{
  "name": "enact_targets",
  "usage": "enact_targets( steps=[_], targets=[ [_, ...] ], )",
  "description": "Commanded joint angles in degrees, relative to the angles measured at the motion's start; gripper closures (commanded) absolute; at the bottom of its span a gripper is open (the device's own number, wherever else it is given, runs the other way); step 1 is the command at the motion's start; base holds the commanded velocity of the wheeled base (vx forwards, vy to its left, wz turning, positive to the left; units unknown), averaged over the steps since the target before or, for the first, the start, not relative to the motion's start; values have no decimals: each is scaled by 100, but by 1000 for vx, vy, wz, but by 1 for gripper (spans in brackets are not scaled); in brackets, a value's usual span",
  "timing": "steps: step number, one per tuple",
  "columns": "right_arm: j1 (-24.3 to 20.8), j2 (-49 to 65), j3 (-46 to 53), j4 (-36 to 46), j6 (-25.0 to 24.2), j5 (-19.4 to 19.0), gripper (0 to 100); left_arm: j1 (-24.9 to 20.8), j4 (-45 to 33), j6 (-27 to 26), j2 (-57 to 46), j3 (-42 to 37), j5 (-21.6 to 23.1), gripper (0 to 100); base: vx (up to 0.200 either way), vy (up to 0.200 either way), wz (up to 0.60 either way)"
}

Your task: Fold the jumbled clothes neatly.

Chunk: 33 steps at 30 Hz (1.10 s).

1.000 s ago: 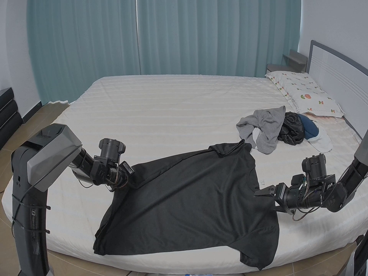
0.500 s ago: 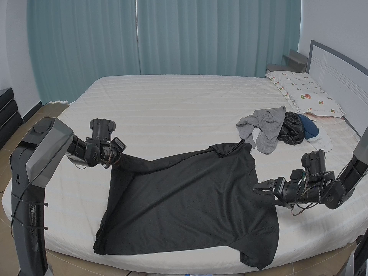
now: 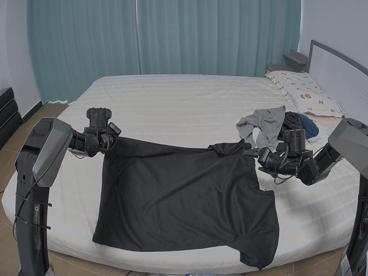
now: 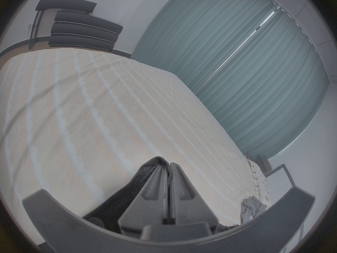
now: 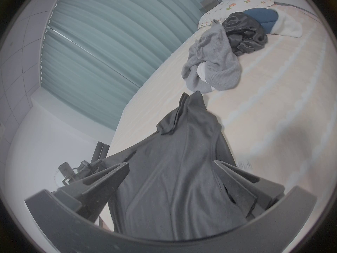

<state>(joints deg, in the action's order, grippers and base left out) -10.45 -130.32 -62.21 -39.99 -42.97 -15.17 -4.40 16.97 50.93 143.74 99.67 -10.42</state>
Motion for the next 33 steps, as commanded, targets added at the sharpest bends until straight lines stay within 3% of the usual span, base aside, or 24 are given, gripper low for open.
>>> enact_targets(
  steps=[1, 4, 8, 14, 19, 33],
  targets=[
    [201, -1233, -1487, 439, 26, 365, 0, 80, -1, -22, 93, 149, -48, 100, 0, 0, 0],
    [245, -1409, -1971, 641, 158, 559, 0, 106, 8, -31, 119, 149, -48, 100, 0, 0, 0],
    [386, -1751, -2788, 1415, 421, 541, 0, 150, 8, -31, 137, 176, -48, 100, 0, 0, 0],
    [394, -2507, -3632, 1502, 404, 523, 0, 150, -9, -31, 198, 343, -48, 100, 0, 0, 0],
    [386, -2666, -3957, 1494, 342, 304, 0, 203, -115, -31, 304, 518, -48, 100, 0, 0, 0],
    [148, -3079, -5238, 1555, 166, 304, 0, 256, -220, -31, 418, 826, -285, 100, 0, 0, 0]
  ],
)
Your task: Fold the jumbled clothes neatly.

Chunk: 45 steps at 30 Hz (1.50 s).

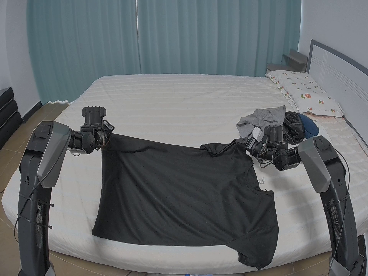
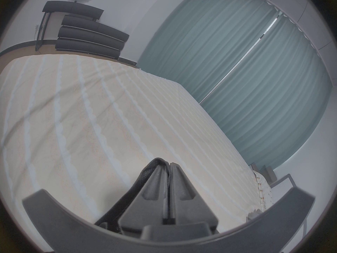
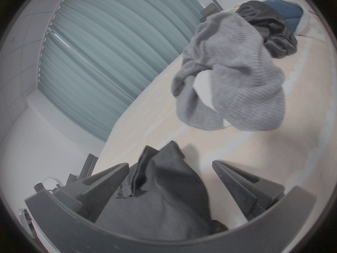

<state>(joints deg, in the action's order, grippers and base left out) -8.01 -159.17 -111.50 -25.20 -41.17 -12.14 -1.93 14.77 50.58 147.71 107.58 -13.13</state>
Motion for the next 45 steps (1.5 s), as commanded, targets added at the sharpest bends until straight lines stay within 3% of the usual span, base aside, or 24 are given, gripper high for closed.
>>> enact_targets(
  steps=[1, 5, 6, 17, 27, 38, 39, 40, 41, 45],
  targets=[
    [-104, -219, -310, 199, -5, -7, 0, 8, -1, 5, 21, 35, -14, 100, 0, 0, 0],
    [-140, -351, -310, 287, 12, -16, 0, -1, -10, 5, 29, 35, -14, 100, 0, 0, 0],
    [-148, -378, -310, 279, 12, -16, 100, -1, -10, 5, 38, 35, -14, 100, 0, 0, 0],
    [-60, -105, -310, -143, 12, 19, 100, -1, -186, -39, 205, 70, -14, 100, 0, 0, 0],
    [142, 79, -310, -671, 47, 28, 100, -62, -194, -31, 574, 597, -14, 100, 0, 0, 0],
    [256, -184, -310, -759, 250, 36, 100, -133, -159, 5, 785, 701, 56, 100, 0, 0, 0],
    [256, -228, -310, -759, 258, 54, 0, -133, -159, 5, 812, 701, 56, 100, 0, 0, 0],
    [247, -255, -310, -767, 258, 54, 0, -133, -159, 5, 829, 701, 56, 100, 0, 0, 0],
    [230, -272, -310, -767, 258, 54, 0, -133, -168, 5, 829, 701, 65, 0, 0, 0, 0],
    [230, -237, -310, -715, 223, 107, 0, -124, -168, 5, 829, 701, 91, 0, 0, 0, 0]
  ],
)
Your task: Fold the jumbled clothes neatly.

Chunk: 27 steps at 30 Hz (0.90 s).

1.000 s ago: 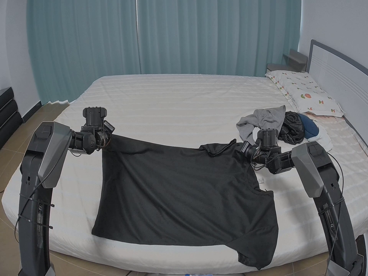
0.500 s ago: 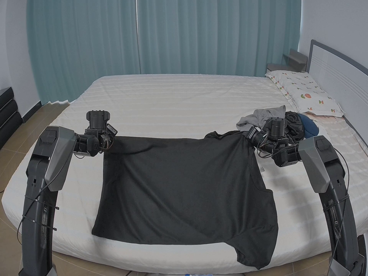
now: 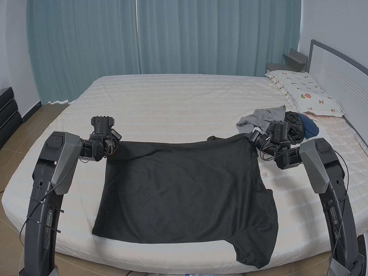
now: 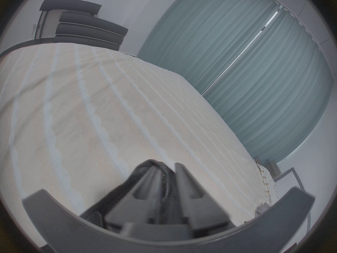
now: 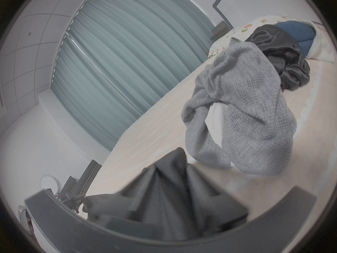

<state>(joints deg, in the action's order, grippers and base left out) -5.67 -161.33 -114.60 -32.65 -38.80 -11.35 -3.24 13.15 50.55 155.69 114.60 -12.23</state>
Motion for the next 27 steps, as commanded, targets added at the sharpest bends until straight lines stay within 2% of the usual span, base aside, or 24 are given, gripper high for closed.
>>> enact_targets(
  steps=[1, 6, 8, 9, 10, 11, 12, 14, 15, 18, 20, 23, 27],
  targets=[
    [13, 14, 1, 48, -31, 63, 0, 17, -6, 16, 32, -1, 1, 0, 0, 0, 0],
    [163, 480, 369, -5, -84, 98, 0, 78, -67, 25, -135, -105, 1, 0, 0, 0, 0],
    [233, 1025, 1124, -22, -259, 36, 0, 157, -305, 25, -469, -377, 10, 0, 0, 0, 0],
    [233, 1025, 1124, -22, -259, 36, 0, 157, -305, 25, -469, -377, 10, 0, 0, 0, 0],
    [277, 1499, 1907, -75, -330, -122, 0, 201, -428, 16, -794, -720, 115, 0, 0, 0, 0],
    [277, 1499, 1907, -75, -330, -122, 0, 201, -428, 16, -794, -720, 115, 0, 0, 0, 0],
    [338, 1895, 2619, -277, -312, -447, 0, 263, -410, 7, -1119, -1080, 388, 0, 0, 0, 0],
    [338, 1895, 2619, -277, -312, -447, 0, 263, -410, 7, -1119, -1080, 388, 0, 0, 0, 0],
    [426, 2325, 3533, -813, -338, -702, 0, 359, -419, 33, -1532, -1397, 748, 0, 0, 0, 0],
    [400, 2782, 4482, -1165, -347, -755, 0, 368, -480, 42, -1805, -1573, 757, 0, 0, 0, 0],
    [374, 3099, 5036, -1367, -356, -816, 0, 377, -463, 33, -2060, -1933, 818, 0, 0, 0, 0],
    [330, 3705, 6046, -1701, -356, -1097, 0, 386, -410, 33, -2649, -2830, 1311, 0, 0, 0, 0],
    [233, 4329, 7083, -1877, -356, -1133, 0, 324, -349, 51, -3220, -3990, 1513, 0, 0, 0, 0]
  ],
)
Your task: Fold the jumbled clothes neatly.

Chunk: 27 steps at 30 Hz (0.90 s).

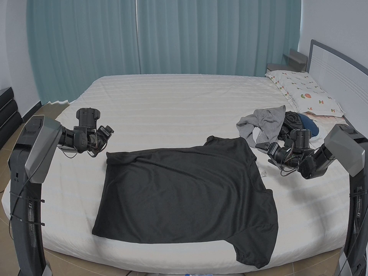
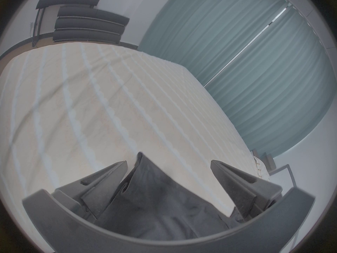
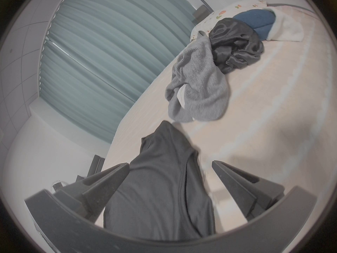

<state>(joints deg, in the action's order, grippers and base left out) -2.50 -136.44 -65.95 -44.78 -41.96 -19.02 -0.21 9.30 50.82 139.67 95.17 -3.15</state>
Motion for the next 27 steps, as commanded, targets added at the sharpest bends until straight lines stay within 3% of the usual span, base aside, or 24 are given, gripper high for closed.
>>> enact_targets(
  steps=[1, 14, 24, 27],
  targets=[
    [-110, 1963, 2412, -664, -49, -366, 0, 12, 98, 33, -1724, -2284, 613, 0, 0, 0, 0],
    [-216, 2789, 4143, -673, -251, -348, 0, -454, 1935, 112, -2479, -5386, 596, 0, 0, 0, 0],
    [-418, 2438, 4538, -673, -190, -331, 0, -568, 2331, 86, -2418, -6274, 657, 0, -180, 0, 0],
    [-453, 2402, 4600, -682, -181, -304, 0, -568, 2577, 77, -2233, -6415, 605, 0, 0, 0, 0]
  ],
)
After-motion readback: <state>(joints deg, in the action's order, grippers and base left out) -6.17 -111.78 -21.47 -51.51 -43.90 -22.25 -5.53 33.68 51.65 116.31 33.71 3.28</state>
